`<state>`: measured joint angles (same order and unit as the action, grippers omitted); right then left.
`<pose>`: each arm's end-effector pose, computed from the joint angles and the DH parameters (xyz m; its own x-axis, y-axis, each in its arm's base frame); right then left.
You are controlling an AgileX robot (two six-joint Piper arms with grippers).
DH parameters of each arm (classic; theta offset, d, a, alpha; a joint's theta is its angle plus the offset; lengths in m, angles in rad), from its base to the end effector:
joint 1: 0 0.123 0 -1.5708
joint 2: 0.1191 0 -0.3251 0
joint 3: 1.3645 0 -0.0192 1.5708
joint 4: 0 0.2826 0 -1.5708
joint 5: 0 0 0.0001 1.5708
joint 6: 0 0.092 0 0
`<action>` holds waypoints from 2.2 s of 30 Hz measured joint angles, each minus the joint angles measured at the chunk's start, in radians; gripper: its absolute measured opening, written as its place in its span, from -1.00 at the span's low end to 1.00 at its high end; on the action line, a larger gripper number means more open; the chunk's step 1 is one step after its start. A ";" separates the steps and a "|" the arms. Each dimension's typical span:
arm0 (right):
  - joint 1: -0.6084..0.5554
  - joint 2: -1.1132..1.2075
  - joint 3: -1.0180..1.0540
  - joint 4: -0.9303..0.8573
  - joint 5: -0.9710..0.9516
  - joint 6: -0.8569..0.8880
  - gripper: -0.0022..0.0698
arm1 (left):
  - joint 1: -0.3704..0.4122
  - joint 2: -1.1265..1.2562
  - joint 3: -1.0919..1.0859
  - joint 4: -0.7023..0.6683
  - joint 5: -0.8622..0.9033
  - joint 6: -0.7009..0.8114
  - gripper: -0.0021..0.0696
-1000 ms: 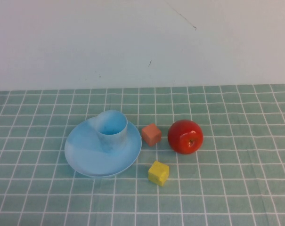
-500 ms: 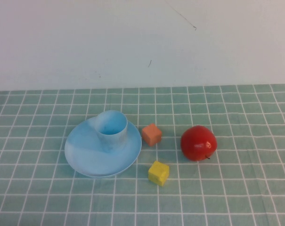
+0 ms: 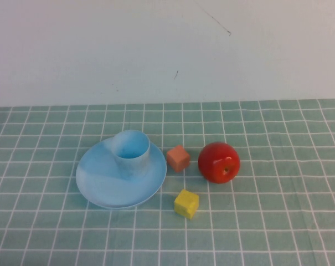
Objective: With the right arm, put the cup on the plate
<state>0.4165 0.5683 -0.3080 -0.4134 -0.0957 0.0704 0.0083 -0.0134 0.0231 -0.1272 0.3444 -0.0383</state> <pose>0.1102 0.0526 0.2916 0.0735 -0.3332 -0.9400 -0.4400 0.8350 -0.3304 0.0457 -0.0036 0.1742 -0.2632 -0.1595 -0.9515 -0.0085 0.9866 -0.1630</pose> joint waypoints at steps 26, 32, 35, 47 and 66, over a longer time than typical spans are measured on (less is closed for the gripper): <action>-0.089 -0.428 0.326 0.039 0.010 0.000 -0.95 | 0.000 0.000 0.000 0.000 0.000 0.002 -0.95; -0.190 -0.496 0.336 0.057 0.129 0.003 -0.95 | 0.000 0.000 0.000 0.000 0.000 0.002 -0.95; -0.201 -0.502 0.337 0.062 0.179 0.003 -0.95 | 0.000 0.000 0.000 0.000 0.000 0.002 -0.95; -0.201 -0.579 0.337 0.068 0.224 0.005 -0.95 | 0.000 0.000 0.000 0.000 0.000 0.000 -0.95; -0.256 -0.581 0.337 0.069 0.225 0.005 -0.95 | 0.000 0.000 0.000 0.000 0.000 0.000 -0.95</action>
<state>0.1606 -0.0124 0.0292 -0.3442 0.1295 0.0749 0.0083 -0.0134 0.0231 -0.1272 0.3444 -0.0380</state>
